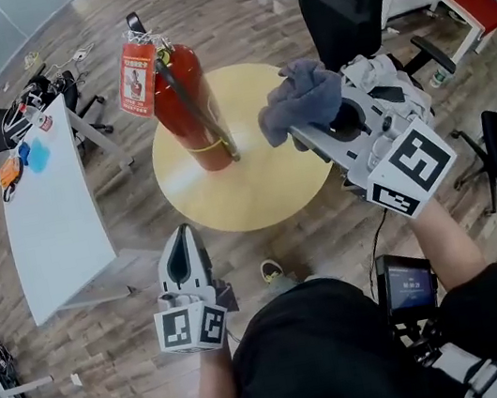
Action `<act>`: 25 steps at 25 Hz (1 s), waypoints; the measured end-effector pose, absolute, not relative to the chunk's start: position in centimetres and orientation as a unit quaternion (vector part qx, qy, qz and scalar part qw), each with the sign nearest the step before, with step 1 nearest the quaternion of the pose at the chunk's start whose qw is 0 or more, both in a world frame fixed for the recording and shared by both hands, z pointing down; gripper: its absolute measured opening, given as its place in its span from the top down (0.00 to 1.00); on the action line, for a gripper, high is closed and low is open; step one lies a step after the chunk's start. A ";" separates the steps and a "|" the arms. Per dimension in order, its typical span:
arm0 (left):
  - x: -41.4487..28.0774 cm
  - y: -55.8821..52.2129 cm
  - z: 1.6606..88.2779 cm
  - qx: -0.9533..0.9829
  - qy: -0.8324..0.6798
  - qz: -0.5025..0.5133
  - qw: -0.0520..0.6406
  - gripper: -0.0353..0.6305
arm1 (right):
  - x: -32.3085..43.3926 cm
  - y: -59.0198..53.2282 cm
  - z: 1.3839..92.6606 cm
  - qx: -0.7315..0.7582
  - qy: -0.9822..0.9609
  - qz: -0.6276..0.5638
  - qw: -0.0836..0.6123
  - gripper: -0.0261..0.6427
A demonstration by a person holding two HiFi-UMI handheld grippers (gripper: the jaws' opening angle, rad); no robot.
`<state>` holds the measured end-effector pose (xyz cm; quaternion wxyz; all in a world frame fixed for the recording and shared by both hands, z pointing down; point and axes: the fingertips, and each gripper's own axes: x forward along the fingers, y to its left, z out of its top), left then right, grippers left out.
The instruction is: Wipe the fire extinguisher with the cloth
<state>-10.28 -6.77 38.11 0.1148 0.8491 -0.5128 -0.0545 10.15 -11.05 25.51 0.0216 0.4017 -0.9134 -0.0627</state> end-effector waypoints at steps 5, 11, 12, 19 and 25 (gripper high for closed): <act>-6.0 -2.6 37.3 0.847 -0.517 -0.051 0.114 0.91 | 14.8 -6.8 25.5 0.410 -0.911 -0.046 0.011 0.82; -0.8 4.6 36.8 0.842 -0.527 -0.051 0.107 0.91 | 18.7 0.6 26.4 0.394 -0.918 -0.051 0.009 0.82; -0.1 5.8 36.7 0.841 -0.529 -0.050 0.105 0.91 | 19.2 1.9 26.5 0.390 -0.919 -0.053 0.009 0.82; 1.2 11.4 35.1 0.837 -0.536 -0.048 0.098 0.91 | 19.4 7.0 27.1 0.378 -0.924 -0.053 0.014 0.82; 2.2 13.2 34.0 0.843 -0.527 -0.059 0.091 0.91 | 19.5 9.6 27.5 0.381 -0.922 -0.063 0.024 0.82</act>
